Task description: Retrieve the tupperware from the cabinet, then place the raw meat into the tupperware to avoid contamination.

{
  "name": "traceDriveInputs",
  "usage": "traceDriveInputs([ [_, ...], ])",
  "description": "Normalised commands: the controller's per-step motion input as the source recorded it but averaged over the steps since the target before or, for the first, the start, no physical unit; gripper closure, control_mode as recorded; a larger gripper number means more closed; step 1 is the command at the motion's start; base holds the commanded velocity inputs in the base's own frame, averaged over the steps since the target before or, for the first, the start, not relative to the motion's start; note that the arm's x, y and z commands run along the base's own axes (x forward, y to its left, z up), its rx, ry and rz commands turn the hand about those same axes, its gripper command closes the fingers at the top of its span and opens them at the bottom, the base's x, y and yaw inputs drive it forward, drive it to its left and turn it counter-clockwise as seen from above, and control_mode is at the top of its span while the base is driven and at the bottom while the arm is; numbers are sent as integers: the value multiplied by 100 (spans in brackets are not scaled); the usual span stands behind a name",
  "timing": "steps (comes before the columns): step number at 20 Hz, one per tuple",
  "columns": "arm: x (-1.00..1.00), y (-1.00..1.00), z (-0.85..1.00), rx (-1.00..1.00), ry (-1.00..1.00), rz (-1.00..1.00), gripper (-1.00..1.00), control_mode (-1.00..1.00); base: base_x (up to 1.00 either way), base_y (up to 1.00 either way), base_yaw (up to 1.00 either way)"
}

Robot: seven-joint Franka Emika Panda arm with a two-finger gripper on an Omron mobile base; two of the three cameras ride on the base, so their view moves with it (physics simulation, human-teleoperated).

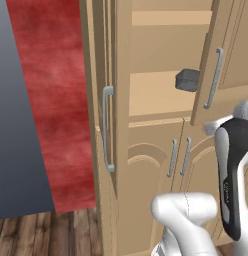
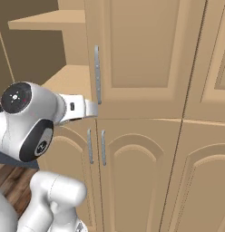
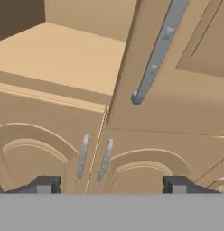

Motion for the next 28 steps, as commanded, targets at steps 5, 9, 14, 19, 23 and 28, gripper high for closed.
traceDriveInputs([
  [5, 18, 47, 17, -44, 2, 5, -100, -100, 0, 0, 0],
  [9, 6, 57, 17, -27, 10, 13, -100, -100, 0, 0, 0],
  [14, 19, 19, 9, -20, 14, 9, -100, -100, 0, 0, 0],
  [19, 48, 0, 6, -18, 12, 16, -100, -100, 0, 0, 0],
  [23, 62, 0, 0, -20, 11, 15, -100, -100, 0, 0, 0],
  [28, 72, 6, -5, -24, 12, 2, -100, -100, 0, 0, 0],
])
